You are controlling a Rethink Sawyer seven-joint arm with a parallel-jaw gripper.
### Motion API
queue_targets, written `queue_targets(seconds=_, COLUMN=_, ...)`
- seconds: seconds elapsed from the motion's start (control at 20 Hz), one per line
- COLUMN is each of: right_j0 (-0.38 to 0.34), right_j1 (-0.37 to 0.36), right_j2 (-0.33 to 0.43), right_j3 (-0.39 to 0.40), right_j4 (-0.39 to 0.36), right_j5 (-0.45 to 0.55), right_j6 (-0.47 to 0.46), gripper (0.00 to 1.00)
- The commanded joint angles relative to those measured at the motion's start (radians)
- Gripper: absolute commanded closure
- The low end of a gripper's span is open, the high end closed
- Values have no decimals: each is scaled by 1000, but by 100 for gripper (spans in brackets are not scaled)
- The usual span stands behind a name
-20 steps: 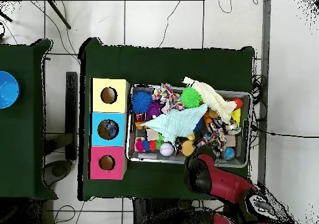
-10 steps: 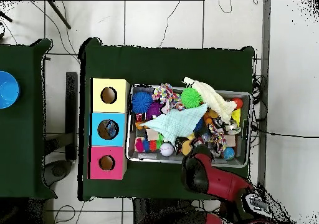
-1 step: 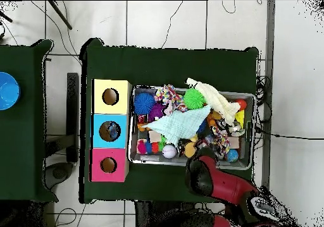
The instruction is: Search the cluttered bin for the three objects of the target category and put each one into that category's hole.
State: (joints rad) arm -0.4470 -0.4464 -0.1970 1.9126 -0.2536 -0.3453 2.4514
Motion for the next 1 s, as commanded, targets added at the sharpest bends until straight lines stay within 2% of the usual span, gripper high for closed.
queue_targets(seconds=0.05, right_j0=-71, right_j1=50, right_j2=132, right_j3=-29, right_j4=-19, right_j5=-81, right_j6=153, gripper=0)
queue_targets(seconds=0.5, right_j0=-126, right_j1=67, right_j2=184, right_j3=-50, right_j4=-51, right_j5=-83, right_j6=123, gripper=0)
queue_targets(seconds=0.8, right_j0=-133, right_j1=72, right_j2=191, right_j3=-52, right_j4=-49, right_j5=-94, right_j6=118, gripper=0)
queue_targets(seconds=0.85, right_j0=-132, right_j1=74, right_j2=190, right_j3=-52, right_j4=-45, right_j5=-104, right_j6=115, gripper=100)
queue_targets(seconds=1.0, right_j0=-159, right_j1=70, right_j2=220, right_j3=-54, right_j4=-91, right_j5=-117, right_j6=111, gripper=100)
